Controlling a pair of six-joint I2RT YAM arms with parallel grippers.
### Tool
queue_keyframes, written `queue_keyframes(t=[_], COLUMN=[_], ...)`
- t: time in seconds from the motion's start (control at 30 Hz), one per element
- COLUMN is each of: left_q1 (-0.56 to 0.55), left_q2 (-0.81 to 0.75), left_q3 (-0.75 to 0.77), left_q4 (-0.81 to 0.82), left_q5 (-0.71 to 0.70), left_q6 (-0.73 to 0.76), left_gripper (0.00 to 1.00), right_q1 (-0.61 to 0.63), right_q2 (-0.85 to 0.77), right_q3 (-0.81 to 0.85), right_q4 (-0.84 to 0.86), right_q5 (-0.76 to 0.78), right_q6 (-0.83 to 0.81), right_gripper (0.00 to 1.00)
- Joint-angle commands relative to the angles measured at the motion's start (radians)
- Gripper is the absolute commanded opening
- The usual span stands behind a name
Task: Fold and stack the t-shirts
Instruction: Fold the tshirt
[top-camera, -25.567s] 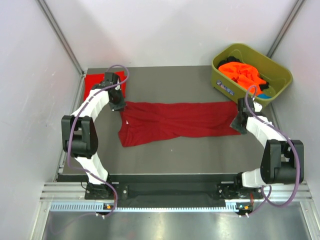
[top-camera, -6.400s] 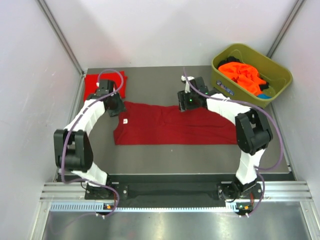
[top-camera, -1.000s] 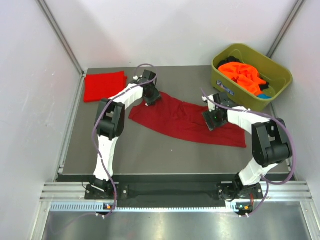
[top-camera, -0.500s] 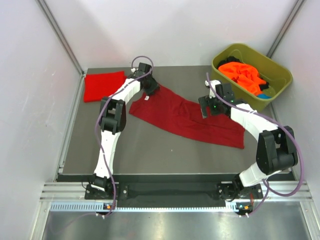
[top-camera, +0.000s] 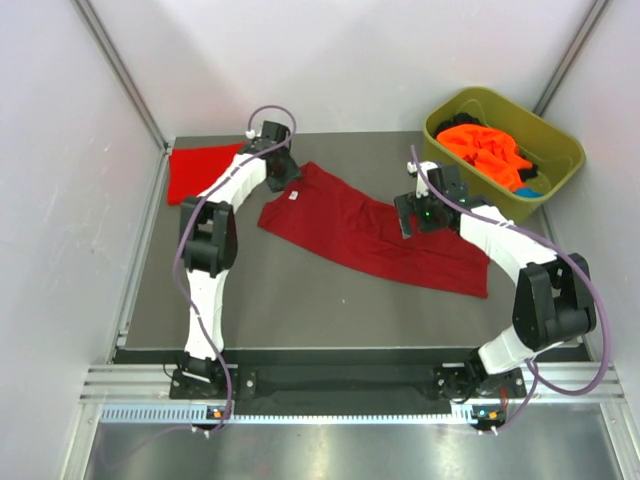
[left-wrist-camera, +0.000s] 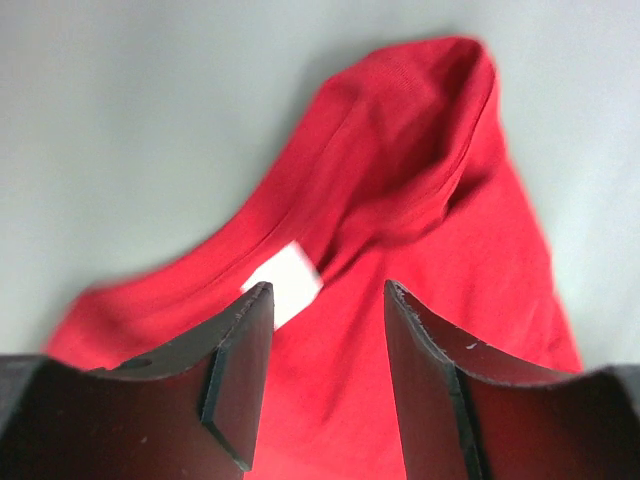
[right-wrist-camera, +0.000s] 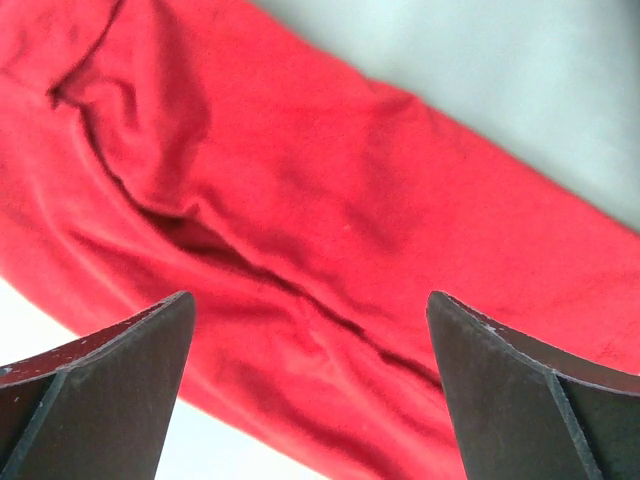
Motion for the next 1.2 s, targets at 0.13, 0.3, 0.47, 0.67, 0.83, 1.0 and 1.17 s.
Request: queue_keyframes(t=[0.13, 0.3, 0.47, 0.67, 0.83, 1.0, 1.17], left_q1=[-0.018, -0.090, -0.114, -0.110, -0.088, -0.067, -0.035], left_q2=[-0.300, -0.312, -0.234, -0.130, 0.020, 0.125, 0.206], left_q3=[-0.284, -0.375, -0.381, -0.364, -0.194, -0.016, 0.080], left_q4=[-0.015, 0.028, -0.006, -0.024, -0.098, -0.126, -0.092], left_q5=[-0.081, -0.064, -0.139, -0.247, -0.234, -0.227, -0.187], left_q6=[-0.008, -0.141, -0.250, -0.266, -0.264, -0.230, -0.194], left_gripper=[0.53, 0.54, 0.54, 0.54, 0.54, 0.54, 0.54], right_q1=[0.034, 0.060, 0.071, 0.074, 0.076, 0.076, 0.076], right_q2=[-0.049, -0.077, -0.065, -0.070, -0.050, 0.012, 0.140], right_q3=[0.017, -0.041, -0.049, -0.058, -0.078, -0.044, 0.043], right_q4=[-0.064, -0.034, -0.041, -0.027, 0.029, 0.052, 0.028], right_q5=[-0.046, -0.042, -0.024, -0.029, 0.003, 0.013, 0.008], right_q6=[0.015, 0.026, 0.018, 0.007, 0.072, 0.056, -0.063], right_gripper=[1.00, 1.00, 1.00, 1.00, 1.00, 1.00, 1.00])
